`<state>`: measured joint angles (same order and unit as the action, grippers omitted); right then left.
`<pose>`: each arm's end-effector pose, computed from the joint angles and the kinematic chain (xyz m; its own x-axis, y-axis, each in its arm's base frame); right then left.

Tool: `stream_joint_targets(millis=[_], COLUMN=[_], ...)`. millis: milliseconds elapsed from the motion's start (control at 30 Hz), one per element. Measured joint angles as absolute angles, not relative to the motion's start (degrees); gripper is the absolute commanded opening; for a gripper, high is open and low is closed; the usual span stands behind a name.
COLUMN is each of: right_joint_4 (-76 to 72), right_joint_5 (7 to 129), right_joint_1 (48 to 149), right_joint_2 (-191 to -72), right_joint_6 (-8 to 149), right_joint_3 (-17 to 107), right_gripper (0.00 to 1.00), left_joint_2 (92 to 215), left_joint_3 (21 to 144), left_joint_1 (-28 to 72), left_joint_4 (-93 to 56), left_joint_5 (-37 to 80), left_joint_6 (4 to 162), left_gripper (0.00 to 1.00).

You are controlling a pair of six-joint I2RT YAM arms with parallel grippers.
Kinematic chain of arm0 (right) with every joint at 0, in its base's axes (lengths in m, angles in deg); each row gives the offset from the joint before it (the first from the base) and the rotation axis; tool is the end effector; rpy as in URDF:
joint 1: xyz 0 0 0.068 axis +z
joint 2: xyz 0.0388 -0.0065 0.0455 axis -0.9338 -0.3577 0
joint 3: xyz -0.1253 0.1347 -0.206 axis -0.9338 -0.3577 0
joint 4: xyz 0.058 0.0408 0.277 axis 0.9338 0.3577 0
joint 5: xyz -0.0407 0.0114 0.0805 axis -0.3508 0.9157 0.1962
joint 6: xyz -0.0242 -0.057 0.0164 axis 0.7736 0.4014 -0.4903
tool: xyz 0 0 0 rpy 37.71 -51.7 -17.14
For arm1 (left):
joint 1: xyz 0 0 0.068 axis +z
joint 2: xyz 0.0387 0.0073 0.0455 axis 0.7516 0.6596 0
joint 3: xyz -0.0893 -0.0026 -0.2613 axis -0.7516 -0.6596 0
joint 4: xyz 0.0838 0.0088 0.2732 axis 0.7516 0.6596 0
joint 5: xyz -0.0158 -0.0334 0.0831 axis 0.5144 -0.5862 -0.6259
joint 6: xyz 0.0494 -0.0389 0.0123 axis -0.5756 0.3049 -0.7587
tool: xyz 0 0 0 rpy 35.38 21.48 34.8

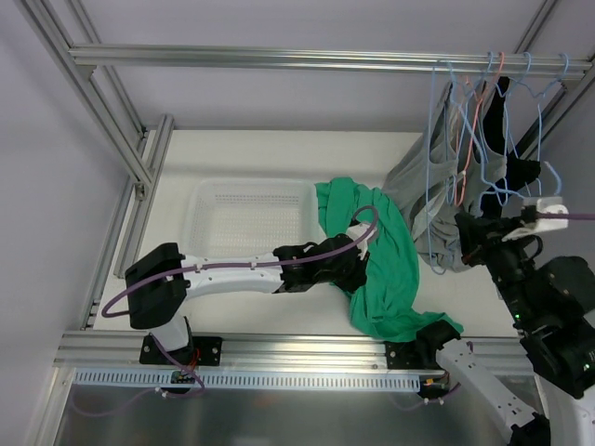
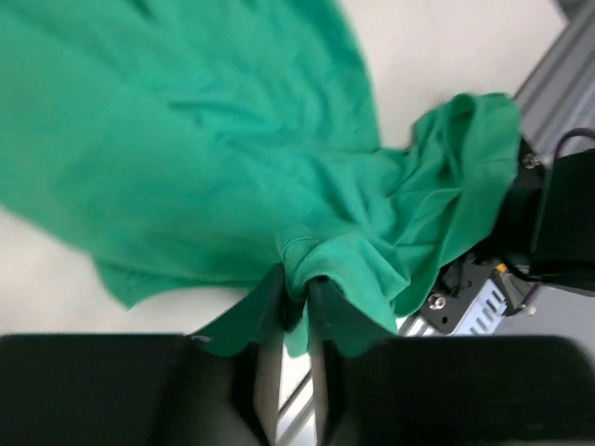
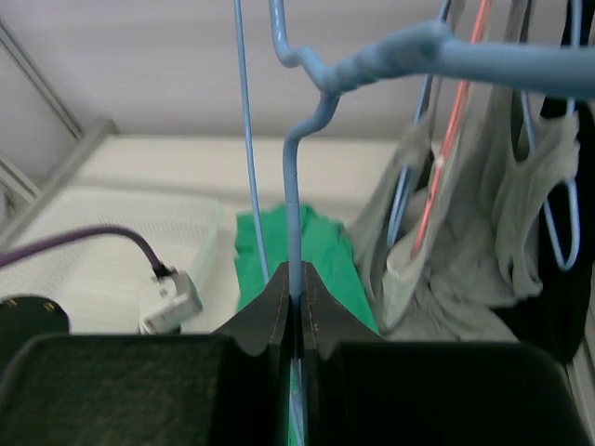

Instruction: Remove the tank top from the hanger

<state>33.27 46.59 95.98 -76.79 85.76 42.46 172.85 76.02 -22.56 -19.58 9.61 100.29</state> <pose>0.0430 0.0088 0.4946 0.2047 -0.0578 -0.9771 -0.2097 0.9725 -0.1014 0.1379 -0.3973 0.2449 -0.5642 0.1861 -0.8044 0.7477 0.5283 -0.4023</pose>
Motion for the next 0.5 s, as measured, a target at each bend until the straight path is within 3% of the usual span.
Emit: stream_joint_targets(millis=[67, 133, 167, 300, 500], right_joint_4=[40.0, 45.2, 46.9, 52.8, 55.0], right_joint_5=[46.1, 45.8, 45.8, 44.5, 43.9], right_joint_1=[96.0, 96.0, 96.0, 96.0, 95.7], right_joint_2=[-79.1, -82.4, -84.0, -94.1, -109.1], right_joint_6=[85.0, 84.6, 84.5, 84.8, 87.9], right_joint_3=[42.7, 42.9, 43.1, 47.9, 65.0], right_gripper=[0.0, 0.0, 0.0, 0.0, 0.0], left_joint_2=[173.1, 172.4, 171.9, 167.3, 157.0], left_joint_3=[76.0, 76.0, 76.0, 76.0, 78.5], left_joint_1=[-22.1, -22.0, -22.0, -21.7, -21.3], left_joint_4=[-16.4, -14.5, -13.7, -8.6, -0.9], left_joint_5=[7.3, 5.3, 4.6, 0.3, -0.7], left_joint_6=[100.5, 100.9, 100.9, 100.6, 98.2], left_gripper=[0.47, 0.94, 0.99, 0.99, 0.99])
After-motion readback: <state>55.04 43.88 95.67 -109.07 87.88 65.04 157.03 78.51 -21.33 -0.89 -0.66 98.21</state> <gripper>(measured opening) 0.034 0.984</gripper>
